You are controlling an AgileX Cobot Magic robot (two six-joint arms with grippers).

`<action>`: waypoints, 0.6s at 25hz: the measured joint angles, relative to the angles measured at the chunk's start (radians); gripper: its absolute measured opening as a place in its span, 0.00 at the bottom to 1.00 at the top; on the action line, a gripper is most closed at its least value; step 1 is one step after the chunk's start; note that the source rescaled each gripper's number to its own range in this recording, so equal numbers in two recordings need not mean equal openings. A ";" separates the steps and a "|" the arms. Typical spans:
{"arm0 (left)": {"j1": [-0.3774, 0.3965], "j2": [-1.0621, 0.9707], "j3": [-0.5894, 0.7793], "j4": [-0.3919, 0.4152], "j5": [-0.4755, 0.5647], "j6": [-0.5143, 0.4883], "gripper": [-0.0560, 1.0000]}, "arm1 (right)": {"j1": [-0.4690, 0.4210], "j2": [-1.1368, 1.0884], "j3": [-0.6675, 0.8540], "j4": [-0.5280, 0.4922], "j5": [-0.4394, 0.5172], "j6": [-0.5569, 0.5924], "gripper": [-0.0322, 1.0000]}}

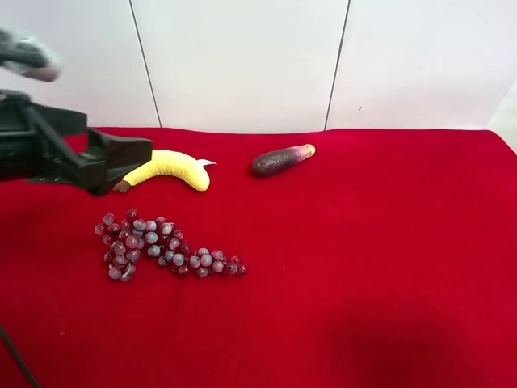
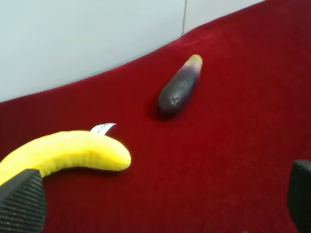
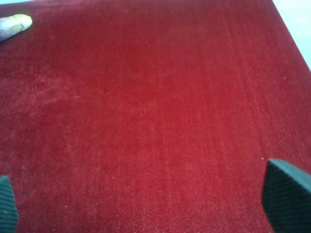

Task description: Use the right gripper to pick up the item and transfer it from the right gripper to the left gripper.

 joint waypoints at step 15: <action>0.326 -0.471 0.151 0.003 0.112 0.000 1.00 | 0.000 0.000 0.000 0.000 0.000 0.000 1.00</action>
